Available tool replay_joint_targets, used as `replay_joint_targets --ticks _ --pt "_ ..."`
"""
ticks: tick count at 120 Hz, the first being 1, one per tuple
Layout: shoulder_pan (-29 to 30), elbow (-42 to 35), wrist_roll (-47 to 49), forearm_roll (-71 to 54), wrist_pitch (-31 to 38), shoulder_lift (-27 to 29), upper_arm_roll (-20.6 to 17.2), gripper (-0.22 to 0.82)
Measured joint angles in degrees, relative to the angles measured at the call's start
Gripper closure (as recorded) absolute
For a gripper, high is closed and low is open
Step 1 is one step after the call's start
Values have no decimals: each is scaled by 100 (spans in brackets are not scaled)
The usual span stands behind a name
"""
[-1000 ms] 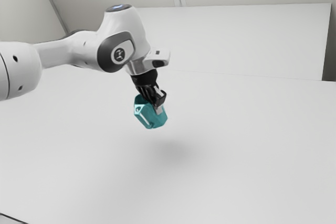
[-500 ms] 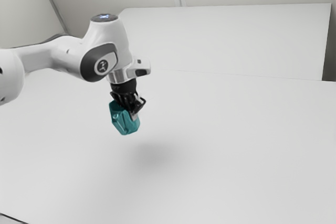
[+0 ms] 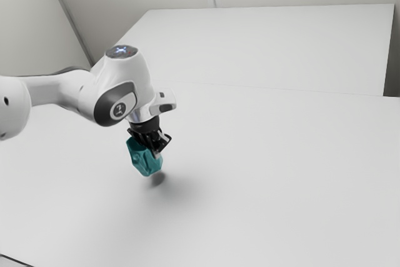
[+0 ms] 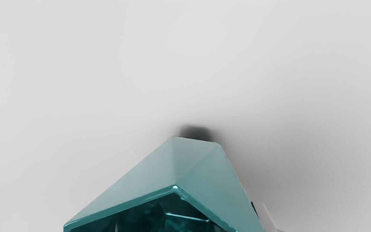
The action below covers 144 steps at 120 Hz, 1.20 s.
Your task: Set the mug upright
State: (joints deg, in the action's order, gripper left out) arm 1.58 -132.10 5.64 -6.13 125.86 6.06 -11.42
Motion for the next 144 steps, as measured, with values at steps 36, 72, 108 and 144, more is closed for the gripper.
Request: replay_joint_targets --ticks 36,72,108,144 --pt "24 -233 337 -189 550 -21 0 76" --pt "43 -283 572 -200 698 -185 0 76" --pt "47 -303 710 -194 818 -291 0 71" --pt "12 -304 767 -108 845 69 -2 21"
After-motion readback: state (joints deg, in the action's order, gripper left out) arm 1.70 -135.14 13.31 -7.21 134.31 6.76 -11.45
